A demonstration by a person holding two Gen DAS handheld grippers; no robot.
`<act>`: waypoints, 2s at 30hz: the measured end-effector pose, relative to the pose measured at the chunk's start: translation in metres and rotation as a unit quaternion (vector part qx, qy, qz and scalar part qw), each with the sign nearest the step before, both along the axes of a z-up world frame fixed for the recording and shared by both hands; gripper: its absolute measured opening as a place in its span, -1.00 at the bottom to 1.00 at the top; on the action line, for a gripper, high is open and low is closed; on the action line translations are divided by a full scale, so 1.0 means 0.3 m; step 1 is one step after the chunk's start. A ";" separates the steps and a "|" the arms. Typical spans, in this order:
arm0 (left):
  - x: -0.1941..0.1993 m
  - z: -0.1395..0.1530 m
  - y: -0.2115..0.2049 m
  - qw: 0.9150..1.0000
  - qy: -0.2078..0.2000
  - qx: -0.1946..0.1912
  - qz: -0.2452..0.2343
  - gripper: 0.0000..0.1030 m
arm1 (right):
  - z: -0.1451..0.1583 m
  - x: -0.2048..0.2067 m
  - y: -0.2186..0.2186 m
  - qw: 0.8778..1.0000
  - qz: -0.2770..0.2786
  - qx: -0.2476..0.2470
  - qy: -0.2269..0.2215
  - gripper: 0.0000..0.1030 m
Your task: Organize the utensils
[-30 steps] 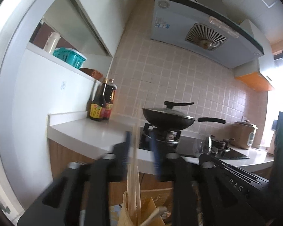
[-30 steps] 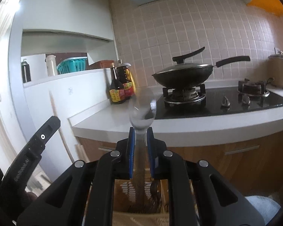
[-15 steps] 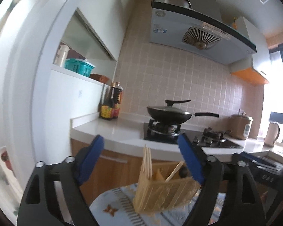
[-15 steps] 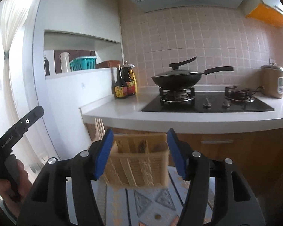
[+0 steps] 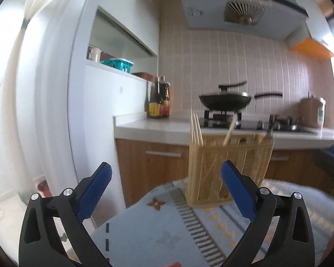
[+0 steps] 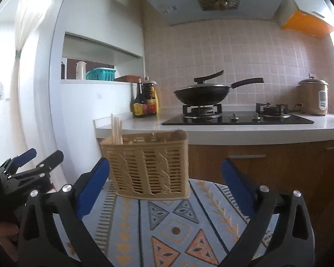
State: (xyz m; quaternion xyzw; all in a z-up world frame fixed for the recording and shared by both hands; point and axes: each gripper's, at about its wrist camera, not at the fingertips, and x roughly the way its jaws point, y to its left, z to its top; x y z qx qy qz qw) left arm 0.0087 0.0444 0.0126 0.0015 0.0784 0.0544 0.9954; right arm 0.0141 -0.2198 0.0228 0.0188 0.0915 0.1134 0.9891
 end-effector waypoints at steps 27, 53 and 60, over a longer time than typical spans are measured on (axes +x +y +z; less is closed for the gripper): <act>0.038 -0.043 -0.002 1.000 0.019 0.018 0.007 0.85 | -0.097 0.113 -0.060 0.996 -0.024 0.019 0.079 0.86; 0.075 -0.059 0.007 0.999 0.049 0.005 -0.004 0.85 | -0.103 0.075 0.062 0.994 -0.057 -0.079 0.046 0.86; 0.081 -0.061 0.009 0.999 0.050 0.004 -0.004 0.85 | -0.104 0.073 0.071 0.994 -0.055 -0.083 0.046 0.86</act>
